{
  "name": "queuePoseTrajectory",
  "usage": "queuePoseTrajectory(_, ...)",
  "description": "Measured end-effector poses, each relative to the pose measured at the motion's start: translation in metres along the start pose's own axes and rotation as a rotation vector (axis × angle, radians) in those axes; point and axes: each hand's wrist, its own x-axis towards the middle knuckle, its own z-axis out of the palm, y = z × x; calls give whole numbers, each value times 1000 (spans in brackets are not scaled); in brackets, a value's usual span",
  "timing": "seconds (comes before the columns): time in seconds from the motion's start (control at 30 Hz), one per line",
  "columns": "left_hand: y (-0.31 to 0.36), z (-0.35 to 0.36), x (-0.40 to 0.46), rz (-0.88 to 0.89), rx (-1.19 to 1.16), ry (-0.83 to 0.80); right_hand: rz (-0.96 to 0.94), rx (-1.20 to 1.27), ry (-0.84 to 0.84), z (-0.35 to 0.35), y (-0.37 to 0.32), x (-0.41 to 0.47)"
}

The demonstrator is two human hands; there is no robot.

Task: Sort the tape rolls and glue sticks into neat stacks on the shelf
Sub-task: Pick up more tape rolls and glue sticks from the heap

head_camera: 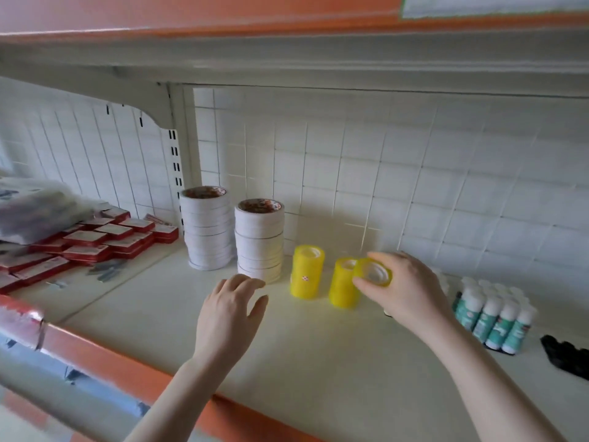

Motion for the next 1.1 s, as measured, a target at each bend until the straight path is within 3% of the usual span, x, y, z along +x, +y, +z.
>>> queuePoseTrajectory(0.1, -4, 10, -4, -76, -82, -76, 8, -12, -43, 9, -10, 19)
queuePoseTrajectory(0.5, -11, 17, -4, -79, -147, -70, 64, -42, -219, 22, 6, 56)
queuePoseTrajectory(1.1, -10, 15, -4, -133, -165, -73, -8, 72, -315, 30, 21, 65)
